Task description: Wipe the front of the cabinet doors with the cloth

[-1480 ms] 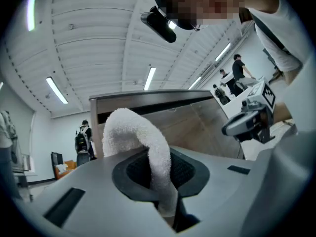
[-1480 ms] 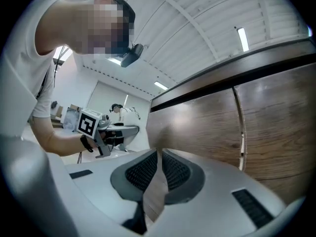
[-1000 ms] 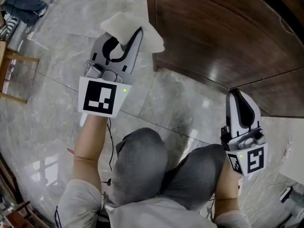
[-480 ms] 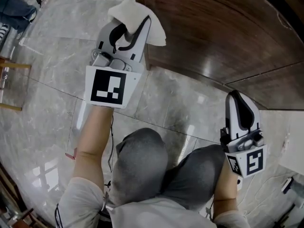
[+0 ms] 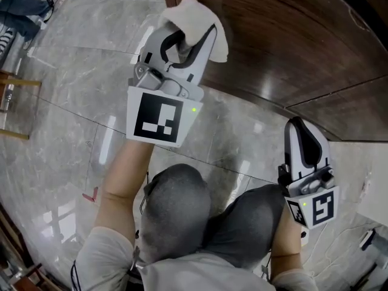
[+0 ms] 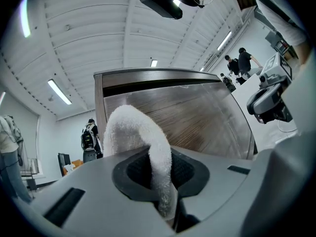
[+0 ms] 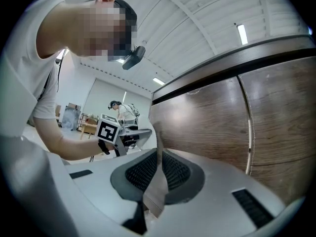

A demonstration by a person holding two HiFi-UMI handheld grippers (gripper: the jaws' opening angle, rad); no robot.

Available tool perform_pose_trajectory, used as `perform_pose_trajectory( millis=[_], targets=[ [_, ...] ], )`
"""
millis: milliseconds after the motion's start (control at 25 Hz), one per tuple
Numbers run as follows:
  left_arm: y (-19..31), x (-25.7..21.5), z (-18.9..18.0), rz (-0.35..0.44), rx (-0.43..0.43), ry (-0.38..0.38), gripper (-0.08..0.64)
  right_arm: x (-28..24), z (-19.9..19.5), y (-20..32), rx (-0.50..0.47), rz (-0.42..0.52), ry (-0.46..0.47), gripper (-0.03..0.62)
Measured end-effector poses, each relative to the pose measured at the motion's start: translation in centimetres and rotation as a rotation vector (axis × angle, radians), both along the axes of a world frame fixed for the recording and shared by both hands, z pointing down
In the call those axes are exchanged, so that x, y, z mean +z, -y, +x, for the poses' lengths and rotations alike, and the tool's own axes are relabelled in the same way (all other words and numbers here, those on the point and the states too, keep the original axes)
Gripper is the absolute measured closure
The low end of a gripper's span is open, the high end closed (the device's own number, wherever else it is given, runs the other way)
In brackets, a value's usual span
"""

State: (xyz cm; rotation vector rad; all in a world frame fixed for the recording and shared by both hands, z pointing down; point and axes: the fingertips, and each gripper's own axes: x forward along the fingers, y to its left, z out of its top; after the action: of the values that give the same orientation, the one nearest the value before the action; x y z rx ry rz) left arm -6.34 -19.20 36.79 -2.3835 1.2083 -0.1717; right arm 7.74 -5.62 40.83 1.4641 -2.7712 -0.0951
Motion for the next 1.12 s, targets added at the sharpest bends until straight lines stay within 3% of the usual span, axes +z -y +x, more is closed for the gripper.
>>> perform_pose_trajectory(
  millis=[520, 1120],
  targets=[
    [-1.1, 0.2, 3.9, -0.012, 0.033, 0.011, 0.5, -0.2, 2.4, -0.8, 0.002, 0.018, 0.029, 0.54],
    [-3.6, 1.1, 12.6, -0.031, 0.168, 0.071, 0.5, -0.4, 6.1, -1.6, 0.046, 0.034, 0.065, 0.54]
  ],
)
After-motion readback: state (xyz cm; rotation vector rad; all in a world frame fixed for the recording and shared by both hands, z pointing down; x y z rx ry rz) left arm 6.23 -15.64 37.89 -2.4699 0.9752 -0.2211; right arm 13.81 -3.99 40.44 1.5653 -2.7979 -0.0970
